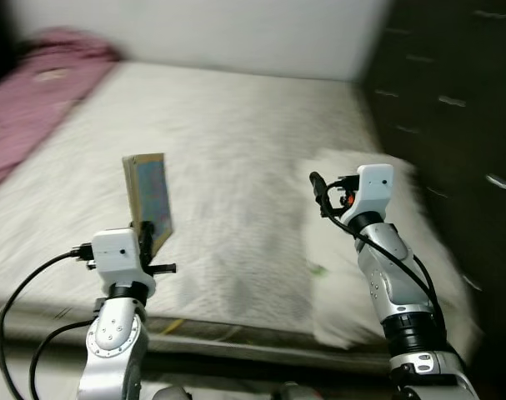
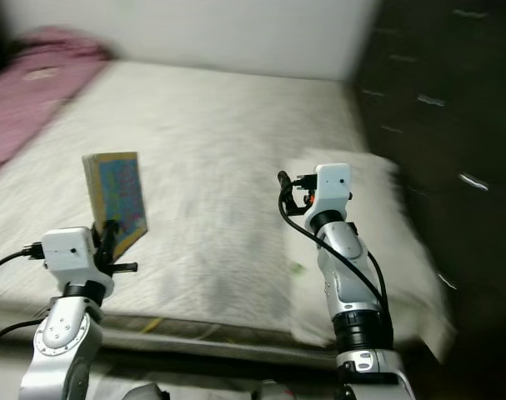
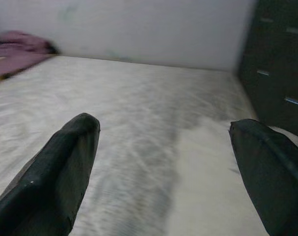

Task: Clean up the room

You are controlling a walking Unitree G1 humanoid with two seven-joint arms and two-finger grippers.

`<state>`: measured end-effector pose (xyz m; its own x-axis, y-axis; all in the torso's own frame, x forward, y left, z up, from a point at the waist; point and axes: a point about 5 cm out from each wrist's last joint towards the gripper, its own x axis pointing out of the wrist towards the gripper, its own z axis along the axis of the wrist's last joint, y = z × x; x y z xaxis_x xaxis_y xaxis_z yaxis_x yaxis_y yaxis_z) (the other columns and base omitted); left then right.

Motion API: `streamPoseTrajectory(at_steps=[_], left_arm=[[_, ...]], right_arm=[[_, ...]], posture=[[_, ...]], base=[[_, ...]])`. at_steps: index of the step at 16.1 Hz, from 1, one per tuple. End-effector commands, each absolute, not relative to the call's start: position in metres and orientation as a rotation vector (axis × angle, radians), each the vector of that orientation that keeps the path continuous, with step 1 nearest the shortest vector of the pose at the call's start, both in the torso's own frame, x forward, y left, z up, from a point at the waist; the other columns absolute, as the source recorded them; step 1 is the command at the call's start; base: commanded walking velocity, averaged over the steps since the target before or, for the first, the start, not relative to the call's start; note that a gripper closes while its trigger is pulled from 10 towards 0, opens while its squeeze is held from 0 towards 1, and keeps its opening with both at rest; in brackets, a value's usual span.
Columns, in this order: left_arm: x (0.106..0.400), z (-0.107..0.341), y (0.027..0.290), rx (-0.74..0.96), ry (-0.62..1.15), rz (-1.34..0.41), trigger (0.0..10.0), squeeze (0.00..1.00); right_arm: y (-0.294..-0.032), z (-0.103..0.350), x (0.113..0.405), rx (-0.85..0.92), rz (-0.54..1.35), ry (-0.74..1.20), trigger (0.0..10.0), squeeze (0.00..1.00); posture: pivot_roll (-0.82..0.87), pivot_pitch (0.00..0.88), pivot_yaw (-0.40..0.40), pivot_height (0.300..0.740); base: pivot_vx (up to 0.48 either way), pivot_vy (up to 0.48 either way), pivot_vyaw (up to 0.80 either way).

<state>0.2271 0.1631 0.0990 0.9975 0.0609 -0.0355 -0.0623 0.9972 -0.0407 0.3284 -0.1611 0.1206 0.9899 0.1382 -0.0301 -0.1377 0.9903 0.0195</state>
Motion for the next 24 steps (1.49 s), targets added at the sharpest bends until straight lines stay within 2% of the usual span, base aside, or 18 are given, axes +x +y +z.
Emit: streamPoseTrajectory(at_steps=[1,3,6,14,24], left_arm=[[0.23,0.111,0.165,-0.049,-0.025,0.053,10.0,0.0],[0.232,0.113,0.163,-0.011,-0.035,0.056,10.0,0.0],[0.23,0.113,0.158,-0.103,-0.057,0.021,10.0,0.0],[0.225,0.111,0.171,-0.088,-0.063,0.13,10.0,0.0],[0.222,0.116,0.175,-0.107,-0.075,0.218,10.0,0.0]], right_arm=[[-0.159,0.122,0.332,0.027,0.139,0.033,10.0,0.0],[-0.159,0.123,0.333,0.027,0.138,0.03,10.0,0.0],[-0.16,0.122,0.332,0.026,0.138,0.033,10.0,0.0],[-0.151,0.124,0.336,0.038,0.157,0.026,10.0,0.0],[-0.138,0.128,0.332,0.075,0.215,0.008,10.0,0.0]], posture=[[-0.03,0.0,-0.02,0.74],[-0.03,0.0,-0.022,0.74],[-0.03,0.0,-0.027,0.74],[-0.02,0.0,-0.035,0.74],[-0.02,0.059,-0.053,0.74]], base=[[0.0,0.0,-0.8],[0.0,0.0,-0.8],[0.0,0.0,-0.8],[0.0,0.0,-0.8],[0.0,0.0,-0.04]])
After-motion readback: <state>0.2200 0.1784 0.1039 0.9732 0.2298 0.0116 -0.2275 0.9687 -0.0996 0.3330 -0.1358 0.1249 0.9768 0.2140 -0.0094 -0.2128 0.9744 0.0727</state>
